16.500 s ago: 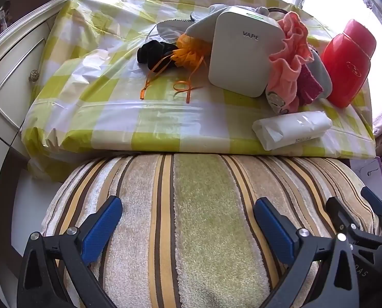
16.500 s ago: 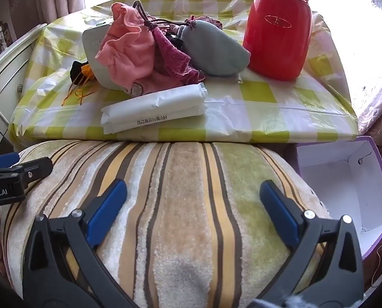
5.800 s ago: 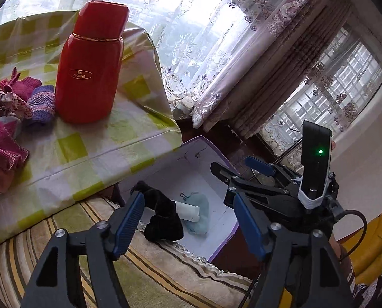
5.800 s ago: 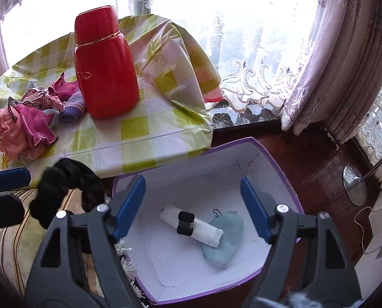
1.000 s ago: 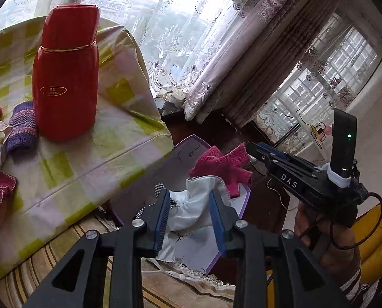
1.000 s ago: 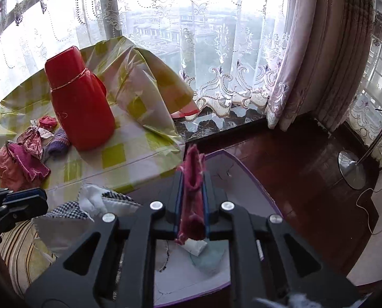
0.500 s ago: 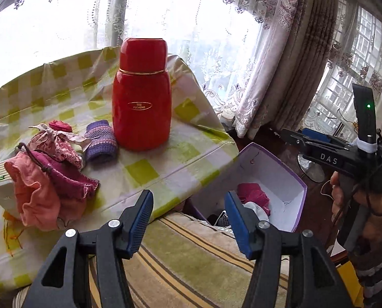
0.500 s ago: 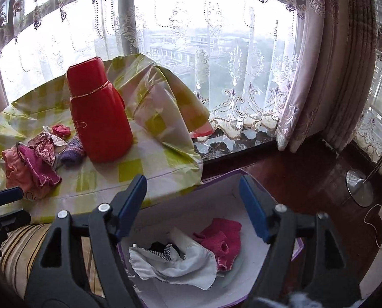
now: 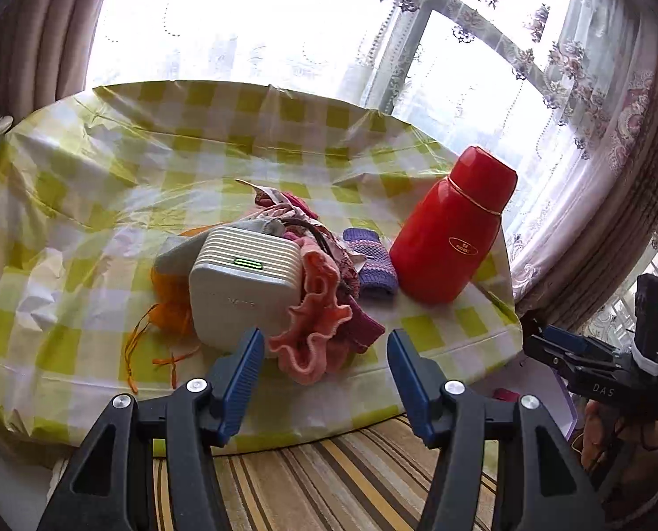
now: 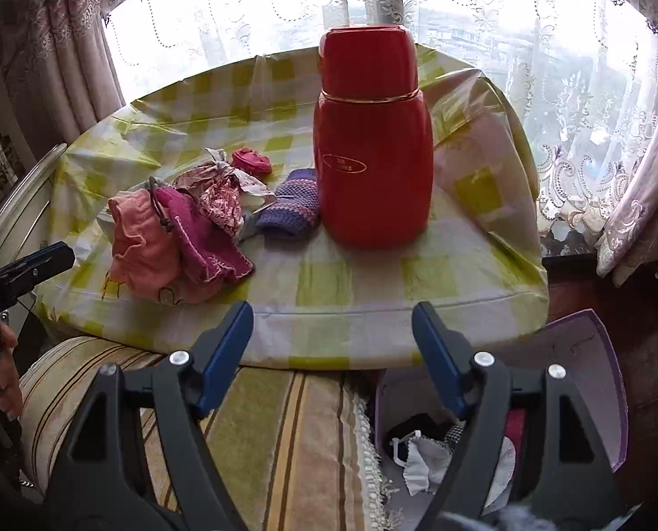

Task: Organize soft objects
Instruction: 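Move both open tools back over the remaining items on the table, then grasp the grey cloth with the left tool while the right tool grasps the magenta sock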

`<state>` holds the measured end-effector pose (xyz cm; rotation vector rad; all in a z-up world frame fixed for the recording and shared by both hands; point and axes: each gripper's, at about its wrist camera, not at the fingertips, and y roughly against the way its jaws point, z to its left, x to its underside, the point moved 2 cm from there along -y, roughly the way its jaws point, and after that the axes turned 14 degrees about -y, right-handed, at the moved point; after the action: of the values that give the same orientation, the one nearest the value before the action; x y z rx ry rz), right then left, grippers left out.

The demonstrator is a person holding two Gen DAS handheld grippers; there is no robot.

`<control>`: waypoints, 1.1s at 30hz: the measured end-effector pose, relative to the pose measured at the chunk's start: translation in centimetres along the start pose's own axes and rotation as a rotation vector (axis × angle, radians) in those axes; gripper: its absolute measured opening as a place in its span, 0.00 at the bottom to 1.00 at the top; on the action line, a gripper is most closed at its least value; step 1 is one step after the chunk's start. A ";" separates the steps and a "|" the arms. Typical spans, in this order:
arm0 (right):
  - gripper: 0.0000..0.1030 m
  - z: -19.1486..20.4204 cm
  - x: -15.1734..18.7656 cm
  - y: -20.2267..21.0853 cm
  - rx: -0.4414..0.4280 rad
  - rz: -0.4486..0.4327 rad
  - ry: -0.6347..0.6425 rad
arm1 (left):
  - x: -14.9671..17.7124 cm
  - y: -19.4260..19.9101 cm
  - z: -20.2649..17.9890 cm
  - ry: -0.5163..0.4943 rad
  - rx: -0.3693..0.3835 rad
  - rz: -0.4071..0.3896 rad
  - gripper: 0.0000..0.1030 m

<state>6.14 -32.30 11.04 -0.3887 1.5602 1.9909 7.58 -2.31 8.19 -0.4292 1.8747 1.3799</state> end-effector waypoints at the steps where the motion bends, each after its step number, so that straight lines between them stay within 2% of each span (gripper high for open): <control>1: 0.75 0.5 -0.1 -0.6 -0.004 0.009 0.010 | -0.1 0.1 1.4 0.035 -0.005 -0.003 0.57; 6: 0.75 3.5 -0.2 -3.0 -0.039 0.056 0.100 | -0.1 -0.6 7.2 0.208 0.033 -0.006 0.57; 11: 0.75 5.9 -0.3 -5.0 -0.069 0.080 0.187 | 0.4 -3.3 12.3 0.458 0.140 0.027 0.57; 14: 0.75 7.2 -0.3 -6.0 -0.082 0.076 0.240 | 0.6 -5.6 14.7 0.614 0.234 0.040 0.57; 19: 0.75 8.9 0.2 -7.9 -0.102 0.099 0.315 | 1.5 -9.5 17.6 0.816 0.323 0.070 0.57; 25: 0.70 10.1 0.2 -10.4 -0.127 0.132 0.356 | 2.3 -14.0 18.4 0.948 0.428 0.135 0.57; 28: 0.68 11.0 0.2 -11.7 -0.141 0.146 0.387 | 2.3 -15.3 18.4 0.972 0.451 0.152 0.57; 33: 0.67 12.0 0.4 -13.7 -0.156 0.164 0.425 | 1.4 -16.5 18.8 0.987 0.457 0.158 0.49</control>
<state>15.44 -18.71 3.36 -0.8147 1.7359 2.2716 24.40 9.23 -6.28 -0.8287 2.9784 0.8001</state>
